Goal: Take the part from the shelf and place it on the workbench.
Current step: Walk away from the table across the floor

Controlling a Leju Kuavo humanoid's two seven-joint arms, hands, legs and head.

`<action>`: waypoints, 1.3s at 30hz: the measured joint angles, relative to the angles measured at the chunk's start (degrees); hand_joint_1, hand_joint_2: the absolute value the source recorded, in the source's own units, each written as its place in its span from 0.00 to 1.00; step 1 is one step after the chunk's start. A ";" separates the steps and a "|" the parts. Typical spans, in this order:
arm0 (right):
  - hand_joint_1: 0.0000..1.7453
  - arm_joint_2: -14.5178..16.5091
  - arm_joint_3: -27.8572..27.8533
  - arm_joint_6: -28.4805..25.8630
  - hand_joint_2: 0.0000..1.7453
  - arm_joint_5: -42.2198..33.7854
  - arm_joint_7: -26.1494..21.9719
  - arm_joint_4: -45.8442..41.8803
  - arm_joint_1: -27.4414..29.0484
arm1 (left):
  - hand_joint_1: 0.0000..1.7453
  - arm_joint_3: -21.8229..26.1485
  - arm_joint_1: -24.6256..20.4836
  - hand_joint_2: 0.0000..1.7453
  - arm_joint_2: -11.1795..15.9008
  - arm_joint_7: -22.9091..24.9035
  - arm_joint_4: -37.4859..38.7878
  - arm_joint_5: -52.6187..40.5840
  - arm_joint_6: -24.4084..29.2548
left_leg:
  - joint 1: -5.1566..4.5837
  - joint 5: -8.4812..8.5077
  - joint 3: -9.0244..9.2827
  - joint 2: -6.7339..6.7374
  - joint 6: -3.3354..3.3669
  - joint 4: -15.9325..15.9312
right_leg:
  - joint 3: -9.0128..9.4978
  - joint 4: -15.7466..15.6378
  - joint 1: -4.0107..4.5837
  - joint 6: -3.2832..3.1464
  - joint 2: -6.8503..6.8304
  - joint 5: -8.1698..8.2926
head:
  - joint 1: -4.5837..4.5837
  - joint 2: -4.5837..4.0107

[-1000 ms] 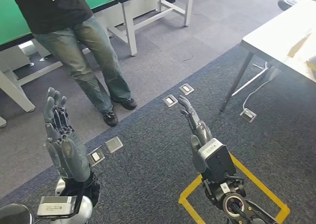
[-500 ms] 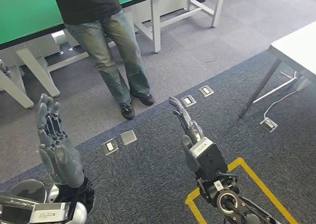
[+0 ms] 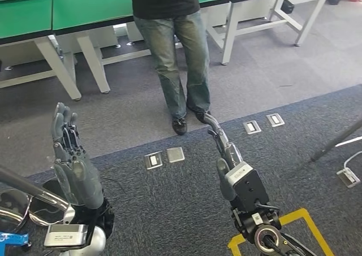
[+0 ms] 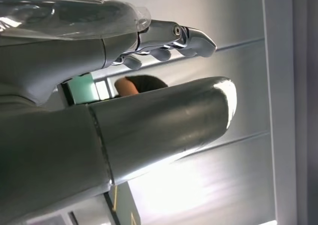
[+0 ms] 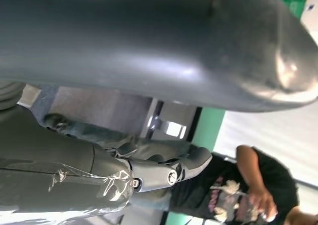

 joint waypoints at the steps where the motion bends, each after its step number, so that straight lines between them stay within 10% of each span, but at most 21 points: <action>1: 0.00 -0.02 0.00 -0.01 0.00 0.11 0.03 -0.01 0.00 | 0.00 0.00 -0.04 0.00 0.00 0.01 0.00 0.01 0.00 | -0.08 -0.05 0.05 -0.76 -0.04 0.08 | 1.46 -3.82 -0.03 -0.38 1.42 1.87 | 0.02 0.00; 3: 0.00 -0.03 0.01 -0.02 0.00 0.20 0.08 -0.03 -0.07 | 0.00 0.00 -0.06 0.00 -0.01 0.09 0.00 0.02 0.00 | 0.05 0.04 -0.39 -2.06 -0.38 0.20 | 3.38 -8.30 -0.01 -0.85 3.27 2.88 | 0.08 0.01; 5: 0.00 -0.03 0.01 -0.09 0.00 0.22 0.14 -0.05 -0.19 | 0.00 0.00 0.01 0.00 0.03 0.25 -0.01 0.02 0.00 | 0.15 0.37 -0.97 -3.07 -1.08 0.15 | 4.23 -9.57 -0.07 -1.02 2.26 2.61 | 0.15 0.01; 9: 0.00 -0.02 -0.01 -0.20 0.00 0.21 0.24 -0.05 -0.37 | 0.00 0.00 -0.27 0.00 0.19 0.53 0.00 0.04 0.00 | -0.02 -3.66 -5.00 2.86 -2.39 7.56 | 5.13 -10.99 -0.39 -1.51 -0.95 3.21 | -1.15 0.01; 12: 0.00 -0.03 0.01 -0.39 0.00 0.17 0.27 -0.03 -0.29 | 0.00 0.00 -0.25 0.00 0.34 0.63 0.04 0.05 0.00 | 0.84 -6.81 -10.31 4.29 -3.30 17.06 | 5.10 -10.99 -0.30 -1.57 -3.65 3.02 | -1.92 0.02; 18: 0.00 -0.03 -0.02 -0.99 0.00 0.06 0.09 -0.03 -0.31 | 0.00 -0.01 -0.33 0.00 0.50 0.56 0.04 0.26 0.00 | 1.14 0.38 -1.62 8.93 -3.28 0.74 | 5.83 -10.57 -0.04 -0.03 -7.59 1.79 | -2.91 0.01; 22: 0.00 -0.03 -0.02 -1.00 0.00 0.06 -0.27 -0.03 -0.06 | 0.00 -0.01 -0.33 0.00 0.43 -0.16 0.04 0.49 0.00 | 0.93 0.30 -1.36 6.59 -1.68 0.18 | 6.04 -9.35 -0.41 1.17 -7.49 0.10 | -2.18 0.01; 26: 0.00 -0.03 -0.04 -0.79 0.00 0.06 -0.51 0.08 0.63 | 0.00 0.00 -0.26 0.00 0.18 -0.42 0.09 0.25 0.00 | 0.84 0.30 -1.13 3.96 -0.65 0.02 | -0.87 5.39 -0.48 1.29 -2.22 -6.86 | -0.78 0.01; 28: 0.00 -0.03 -0.04 -0.69 0.00 0.05 -0.51 0.20 0.94 | 0.00 0.00 -0.14 0.00 0.16 -0.42 0.15 0.14 0.00 | 0.57 0.27 -1.04 2.30 -0.55 0.08 | -2.78 8.18 -0.39 1.05 -1.85 -6.53 | -0.49 0.02; 32: 0.00 -0.05 -0.15 -0.09 0.00 0.07 -0.53 0.29 0.98 | 0.00 0.00 0.04 0.00 0.00 -0.39 0.17 -0.30 0.00 | 0.38 0.17 -0.83 -1.06 -0.79 0.36 | 2.48 -5.68 -0.45 -0.09 2.03 1.46 | -0.09 0.00; 34: 0.00 -0.05 -0.15 0.20 0.00 0.10 -0.55 0.32 0.97 | 0.00 0.00 0.06 0.00 -0.10 -0.40 0.18 -0.30 0.00 | 0.57 0.37 -1.36 -2.33 -1.29 0.50 | 4.01 -8.68 -0.39 -0.33 3.46 1.64 | -0.03 0.00; 37: 0.00 -0.02 -0.15 0.38 0.00 0.12 -0.55 0.32 0.93 | 0.00 0.02 0.19 0.00 -0.14 -0.54 0.20 0.02 0.01 | 0.74 0.40 -2.15 -3.28 -2.35 1.02 | 4.96 -10.05 -0.48 -0.85 1.36 2.00 | -0.12 0.01; 39: 0.00 0.02 -0.11 0.46 0.00 0.13 -0.55 0.29 0.90 | 0.00 0.04 0.05 0.00 -0.15 -0.66 0.20 0.25 0.02 | 0.49 -2.10 -4.19 -0.40 -2.74 5.27 | 5.36 -10.92 -0.68 -1.34 -0.32 2.47 | -0.94 0.01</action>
